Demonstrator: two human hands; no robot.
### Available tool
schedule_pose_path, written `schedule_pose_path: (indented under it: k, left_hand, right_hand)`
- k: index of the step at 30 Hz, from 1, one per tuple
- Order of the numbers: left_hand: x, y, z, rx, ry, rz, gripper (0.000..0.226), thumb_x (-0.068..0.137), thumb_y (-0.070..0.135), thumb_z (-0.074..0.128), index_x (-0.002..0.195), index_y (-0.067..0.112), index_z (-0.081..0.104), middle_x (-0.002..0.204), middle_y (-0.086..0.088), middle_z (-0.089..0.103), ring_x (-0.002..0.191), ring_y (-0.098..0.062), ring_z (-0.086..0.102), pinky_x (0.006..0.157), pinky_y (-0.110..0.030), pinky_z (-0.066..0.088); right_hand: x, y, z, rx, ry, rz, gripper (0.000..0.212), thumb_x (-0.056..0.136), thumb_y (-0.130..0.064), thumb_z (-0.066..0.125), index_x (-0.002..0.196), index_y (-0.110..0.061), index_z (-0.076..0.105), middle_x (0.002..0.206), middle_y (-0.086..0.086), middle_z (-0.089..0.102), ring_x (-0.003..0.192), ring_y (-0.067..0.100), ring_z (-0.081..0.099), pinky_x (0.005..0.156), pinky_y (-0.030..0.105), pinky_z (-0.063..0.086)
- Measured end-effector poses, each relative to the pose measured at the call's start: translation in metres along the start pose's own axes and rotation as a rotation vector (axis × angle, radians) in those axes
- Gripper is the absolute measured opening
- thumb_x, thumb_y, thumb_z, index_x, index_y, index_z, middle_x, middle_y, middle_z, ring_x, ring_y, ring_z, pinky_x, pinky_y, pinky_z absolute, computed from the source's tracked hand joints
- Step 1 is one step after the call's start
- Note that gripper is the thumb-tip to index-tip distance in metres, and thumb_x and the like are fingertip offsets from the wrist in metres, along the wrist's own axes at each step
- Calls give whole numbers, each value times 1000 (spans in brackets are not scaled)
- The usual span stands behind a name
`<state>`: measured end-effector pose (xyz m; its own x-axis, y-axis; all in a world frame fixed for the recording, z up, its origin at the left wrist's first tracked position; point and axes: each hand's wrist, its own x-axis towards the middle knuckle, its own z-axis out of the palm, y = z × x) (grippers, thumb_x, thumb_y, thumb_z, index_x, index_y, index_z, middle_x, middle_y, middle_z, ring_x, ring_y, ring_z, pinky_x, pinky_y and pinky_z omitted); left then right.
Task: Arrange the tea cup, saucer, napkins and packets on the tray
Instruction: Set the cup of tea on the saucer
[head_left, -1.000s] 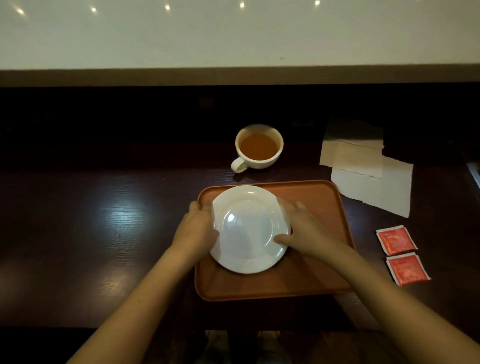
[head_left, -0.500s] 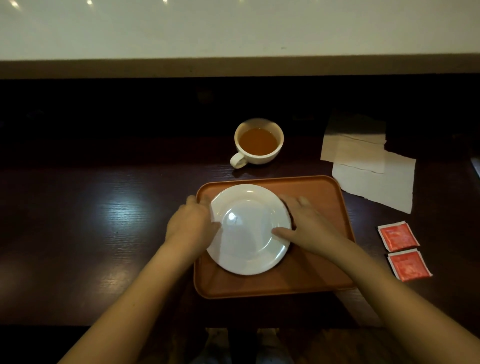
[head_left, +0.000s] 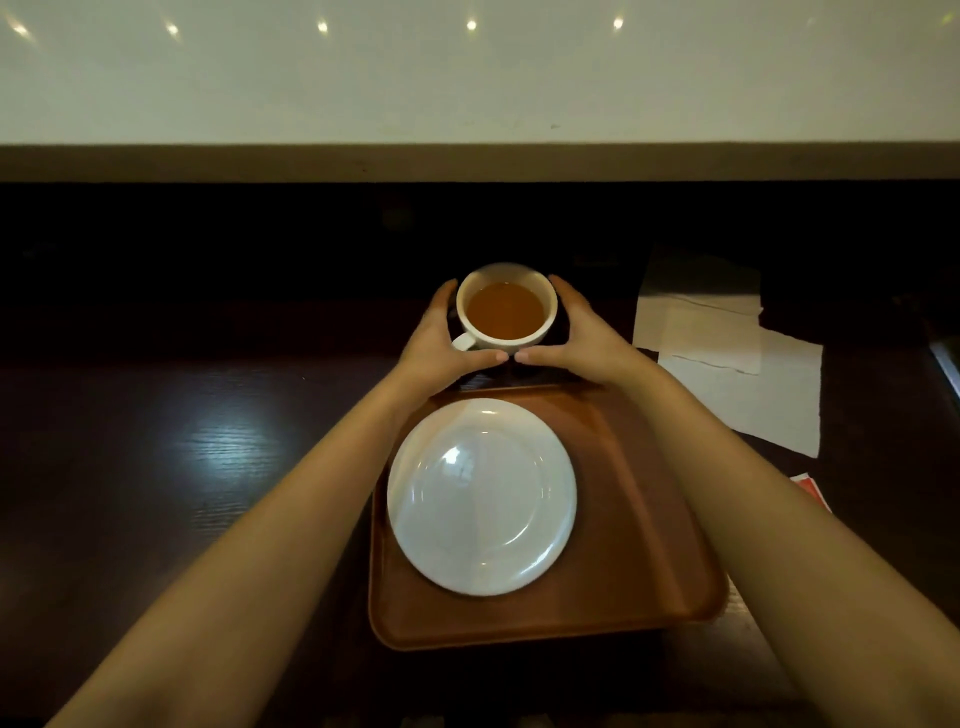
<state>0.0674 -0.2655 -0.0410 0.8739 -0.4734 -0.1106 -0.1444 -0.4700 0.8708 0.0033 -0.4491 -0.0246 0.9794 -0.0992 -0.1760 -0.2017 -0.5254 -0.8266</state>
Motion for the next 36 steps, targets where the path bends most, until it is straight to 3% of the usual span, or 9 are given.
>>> schedule_pose_path:
  k: [3, 5, 7, 12, 18, 22, 29, 32, 36]
  left_hand:
    - [3, -3, 1, -68, 13, 36, 87, 64, 27, 82, 135, 26, 31, 117, 20, 45, 96, 10, 46, 68, 6, 38]
    - [5, -5, -1, -91, 11, 32, 86, 64, 27, 82, 134, 26, 33, 121, 15, 48, 101, 4, 49, 71, 3, 41]
    - [6, -7, -2, -96, 6, 34, 86, 64, 27, 82, 135, 25, 34, 130, 7, 50, 109, -3, 48, 76, -5, 44]
    - [-5, -9, -1, -126, -15, 48, 85, 66, 22, 81, 137, 23, 33, 135, 2, 48, 118, -10, 48, 90, -17, 43]
    - [-24, 1, -9, -128, -15, 86, 83, 68, 24, 80, 137, 25, 33, 131, 9, 47, 114, -5, 49, 81, -3, 45]
    - [-48, 10, -16, -165, -44, 105, 85, 64, 22, 82, 135, 25, 36, 130, 9, 50, 115, -2, 51, 87, -9, 46]
    - [-98, 14, -25, -165, -81, 96, 89, 57, 21, 86, 133, 24, 39, 128, 11, 51, 117, -1, 50, 91, -10, 43]
    - [-118, 9, -26, -194, -98, 57, 95, 51, 28, 88, 132, 29, 39, 129, 12, 52, 119, -3, 51, 95, -21, 45]
    - [-135, -1, -28, -133, -123, 42, 95, 49, 36, 86, 131, 33, 38, 135, 8, 48, 125, -10, 46, 103, -45, 43]
  right_hand:
    - [6, 5, 2, 64, 11, -42, 86, 72, -29, 76, 139, -28, 23, 145, 2, 35, 126, 13, 38, 92, 15, 38]
    - [9, 8, 4, 78, 39, -64, 83, 71, -29, 76, 137, -30, 25, 143, 0, 38, 120, 6, 38, 78, 0, 37]
    - [9, 12, 7, 86, 63, -79, 83, 71, -29, 76, 136, -30, 26, 142, 1, 38, 118, 5, 37, 74, -7, 35]
    - [0, 17, 14, 100, 81, -87, 84, 71, -31, 76, 137, -31, 24, 143, -1, 36, 119, 4, 37, 78, 1, 37]
    - [-22, 5, 14, 163, 100, -111, 84, 71, -28, 76, 137, -28, 24, 144, 1, 34, 122, 7, 38, 85, 5, 41]
    - [-45, -6, 16, 207, 106, -145, 86, 68, -24, 79, 135, -28, 26, 142, 0, 34, 122, 7, 40, 87, -1, 38]
    - [-94, -21, 34, 195, 107, -146, 87, 62, -24, 83, 131, -31, 29, 135, -3, 35, 113, -21, 37, 84, -3, 35]
    - [-114, -24, 47, 213, 113, -110, 89, 61, -23, 83, 131, -29, 29, 137, -2, 35, 116, -15, 37, 90, 1, 36]
    - [-136, -27, 65, 226, 127, -87, 87, 62, -22, 83, 130, -29, 28, 132, -6, 34, 113, -23, 33, 87, -3, 32]
